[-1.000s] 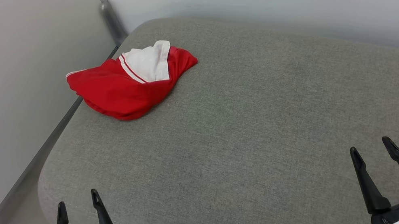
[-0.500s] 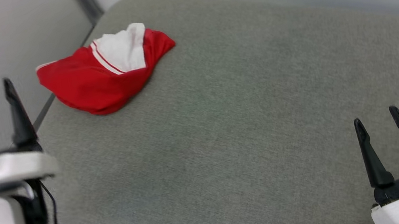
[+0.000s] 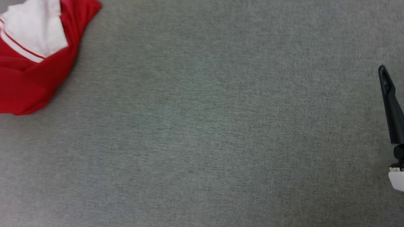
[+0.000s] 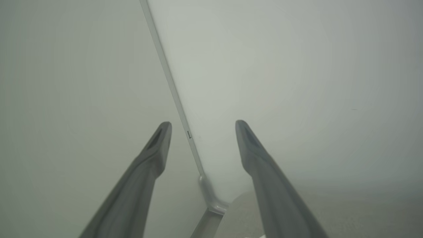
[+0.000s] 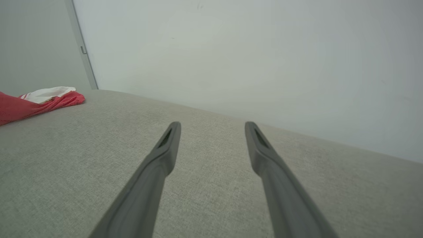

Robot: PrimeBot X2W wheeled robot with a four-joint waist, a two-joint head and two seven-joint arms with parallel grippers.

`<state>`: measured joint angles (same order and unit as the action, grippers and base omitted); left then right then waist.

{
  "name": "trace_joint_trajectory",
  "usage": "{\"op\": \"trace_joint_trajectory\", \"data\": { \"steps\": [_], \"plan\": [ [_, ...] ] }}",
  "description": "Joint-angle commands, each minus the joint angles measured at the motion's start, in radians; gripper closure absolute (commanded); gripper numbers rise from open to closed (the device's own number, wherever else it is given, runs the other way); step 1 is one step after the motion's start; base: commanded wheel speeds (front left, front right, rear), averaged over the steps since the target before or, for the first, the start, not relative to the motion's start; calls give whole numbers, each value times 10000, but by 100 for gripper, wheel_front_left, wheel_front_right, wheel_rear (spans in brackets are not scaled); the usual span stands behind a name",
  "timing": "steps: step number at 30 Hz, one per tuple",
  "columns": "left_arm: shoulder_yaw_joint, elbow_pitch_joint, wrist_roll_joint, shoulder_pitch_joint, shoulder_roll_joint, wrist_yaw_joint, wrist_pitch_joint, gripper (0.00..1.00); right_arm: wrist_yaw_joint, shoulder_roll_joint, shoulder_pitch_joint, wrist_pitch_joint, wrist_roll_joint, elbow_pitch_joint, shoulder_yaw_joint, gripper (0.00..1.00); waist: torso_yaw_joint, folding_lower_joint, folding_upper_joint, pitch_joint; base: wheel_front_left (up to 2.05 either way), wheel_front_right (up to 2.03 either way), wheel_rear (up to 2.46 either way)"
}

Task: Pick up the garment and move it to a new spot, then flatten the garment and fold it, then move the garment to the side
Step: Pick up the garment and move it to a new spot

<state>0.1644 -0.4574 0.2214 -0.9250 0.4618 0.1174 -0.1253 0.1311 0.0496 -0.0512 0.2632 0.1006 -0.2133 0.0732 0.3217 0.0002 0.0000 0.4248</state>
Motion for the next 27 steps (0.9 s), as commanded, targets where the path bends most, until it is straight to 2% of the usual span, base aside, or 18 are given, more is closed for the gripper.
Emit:
{"op": "trace_joint_trajectory", "data": {
  "steps": [1,6,8,15,18,21,27],
  "plan": [
    [-103,-193,145,-404,124,48,294,0,-7,12,-236,25,80,-135,46,0,-411,-2,0,693,0,0,0],
    [-809,-1544,1212,-1547,586,105,2871,0,-7,12,-515,25,257,-590,140,0,-594,-2,0,1287,0,0,0],
    [-1312,-1842,1745,-1779,947,108,3854,0,-8,12,-624,25,310,-756,175,0,-684,-2,0,1498,0,0,0],
    [-2969,-2354,4328,-1668,1985,107,7577,0,-8,10,-868,25,533,-1174,120,0,-980,-2,0,2116,0,0,0],
    [-3538,-2417,5294,-1413,2146,109,8985,0,-8,8,-942,24,658,-1321,173,0,-1028,-2,0,2372,0,0,0],
    [-4043,-2347,5730,-1251,2357,110,9506,0,-8,10,-934,24,733,-1419,229,0,-1038,-2,0,2615,0,0,0],
    [-5059,-2581,6313,-723,1965,118,9566,0,-7,10,-856,24,837,-1414,217,0,-979,-2,0,2816,0,0,0]
  ]
}}
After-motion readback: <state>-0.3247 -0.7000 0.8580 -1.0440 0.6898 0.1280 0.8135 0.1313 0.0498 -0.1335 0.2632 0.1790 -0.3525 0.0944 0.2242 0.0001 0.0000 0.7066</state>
